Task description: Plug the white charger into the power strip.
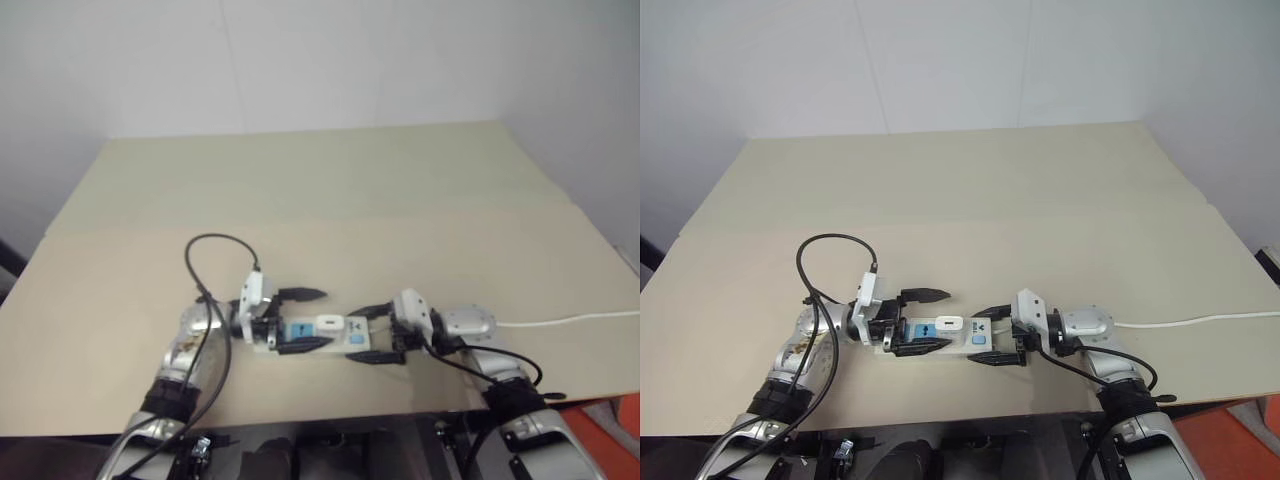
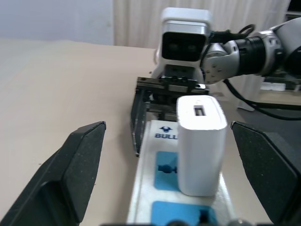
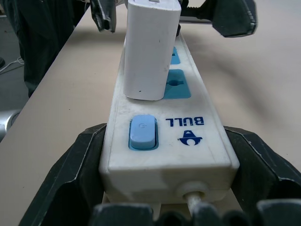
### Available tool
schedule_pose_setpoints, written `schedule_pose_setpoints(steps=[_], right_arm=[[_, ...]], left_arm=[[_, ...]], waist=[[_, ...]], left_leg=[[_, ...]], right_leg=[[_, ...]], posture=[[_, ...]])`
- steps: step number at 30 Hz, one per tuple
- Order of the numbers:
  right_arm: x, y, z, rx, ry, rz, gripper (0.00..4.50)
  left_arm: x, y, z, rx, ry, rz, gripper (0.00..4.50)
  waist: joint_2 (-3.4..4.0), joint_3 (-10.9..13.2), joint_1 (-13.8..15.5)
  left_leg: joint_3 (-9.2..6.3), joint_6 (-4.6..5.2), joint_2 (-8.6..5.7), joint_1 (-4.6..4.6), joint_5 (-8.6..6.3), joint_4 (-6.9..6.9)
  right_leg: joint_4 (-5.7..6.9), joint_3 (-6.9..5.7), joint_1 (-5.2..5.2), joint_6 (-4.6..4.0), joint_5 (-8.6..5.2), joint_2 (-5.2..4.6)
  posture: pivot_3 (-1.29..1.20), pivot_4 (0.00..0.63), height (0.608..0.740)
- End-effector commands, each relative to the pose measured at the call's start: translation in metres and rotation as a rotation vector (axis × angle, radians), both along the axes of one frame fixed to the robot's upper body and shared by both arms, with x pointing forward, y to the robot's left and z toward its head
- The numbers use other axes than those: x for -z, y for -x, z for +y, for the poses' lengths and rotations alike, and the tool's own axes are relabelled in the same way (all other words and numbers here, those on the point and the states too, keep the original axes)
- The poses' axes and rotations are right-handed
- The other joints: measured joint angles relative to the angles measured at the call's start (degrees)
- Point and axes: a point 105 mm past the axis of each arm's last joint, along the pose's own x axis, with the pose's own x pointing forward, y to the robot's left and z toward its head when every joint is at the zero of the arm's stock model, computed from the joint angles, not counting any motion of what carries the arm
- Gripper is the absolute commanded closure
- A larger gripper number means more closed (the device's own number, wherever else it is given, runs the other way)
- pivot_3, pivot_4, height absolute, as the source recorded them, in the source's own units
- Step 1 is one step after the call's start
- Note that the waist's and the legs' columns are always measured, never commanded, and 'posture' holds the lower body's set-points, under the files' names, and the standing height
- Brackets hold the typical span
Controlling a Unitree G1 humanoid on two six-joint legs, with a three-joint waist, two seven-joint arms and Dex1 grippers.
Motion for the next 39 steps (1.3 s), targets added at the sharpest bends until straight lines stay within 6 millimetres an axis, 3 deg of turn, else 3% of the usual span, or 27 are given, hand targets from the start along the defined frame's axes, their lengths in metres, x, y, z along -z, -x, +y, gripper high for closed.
schedule_pose_setpoints(steps=[1, 5, 12, 15, 18, 24, 31, 39], right_arm=[[0.006, 0.008, 0.002, -0.042, 0.026, 0.023, 1.06], [0.006, 0.008, 0.002, -0.041, 0.028, 0.021, 1.06], [0.004, 0.006, -0.001, -0.023, 0.020, 0.029, 1.06], [0.000, 0.004, -0.003, -0.004, 0.009, 0.008, 0.12], [-0.005, 0.005, -0.008, 0.000, -0.010, 0.007, 0.03], [-0.015, 0.010, -0.036, 0.026, 0.004, -0.038, 0.03], [-0.055, 0.026, -0.102, 0.074, 0.101, -0.162, 0.03], [-0.084, 0.026, -0.121, 0.134, 0.154, -0.202, 0.03]], left_arm=[[0.011, 0.010, 0.008, 0.036, -0.050, 0.049, 0.01], [0.001, 0.009, 0.019, 0.014, -0.102, -0.009, 0.01], [-0.021, 0.011, 0.057, -0.060, -0.175, -0.094, 0.01], [-0.032, 0.015, 0.076, -0.107, -0.168, -0.084, 0.00], [-0.040, 0.017, 0.092, -0.172, -0.157, -0.094, 0.00], [-0.053, 0.025, 0.119, -0.274, -0.151, -0.109, 0.00], [-0.051, 0.050, 0.173, -0.386, -0.296, -0.061, 0.00], [-0.051, 0.050, 0.175, -0.413, -0.305, -0.059, 0.00]], waist=[[0.00, 0.00, -0.11], [-0.02, 0.02, -0.12], [-0.12, 0.12, -0.24], [-0.17, 0.23, -0.15], [-0.18, 0.32, -0.02], [-0.21, 0.39, 0.50], [-0.17, 0.74, 0.08], [-0.25, 0.80, 0.24]], left_leg=[[0.00, 0.01, 0.00, -0.01, 0.00, 0.00], [0.01, 0.02, 0.01, -0.05, -0.02, -0.01], [-0.01, 0.01, 0.05, -0.19, -0.05, -0.05], [-0.01, -0.01, 0.08, -0.22, -0.07, -0.06], [-0.02, -0.01, 0.14, -0.34, -0.07, -0.07], [-0.03, -0.02, 0.10, -0.79, -0.07, -0.05], [0.05, -0.02, 0.10, -1.16, -0.07, -0.05], [0.09, -0.01, 0.17, -1.06, -0.07, -0.04]], right_leg=[[0.00, 0.00, -0.01, 0.00, -0.01, 0.00], [-0.05, 0.00, -0.05, 0.00, -0.02, 0.00], [-0.08, -0.01, -0.21, -0.02, -0.04, 0.04], [-0.10, -0.01, -0.25, -0.02, -0.04, 0.04], [-0.09, -0.01, -0.38, -0.03, -0.04, 0.04], [-0.03, -0.01, -0.89, -0.04, -0.03, -0.02], [-0.04, 0.00, -1.23, -0.06, -0.03, -0.03], [-0.03, -0.07, -1.08, -0.08, -0.02, -0.03]], posture=[[0.00, 0.150, 0.740], [0.00, 0.150, 0.740], [0.00, 0.150, 0.740], [0.00, 0.150, 0.740], [0.00, 0.150, 0.740], [0.00, 0.150, 0.740], [0.00, 0.150, 0.740], [0.00, 0.150, 0.740]])
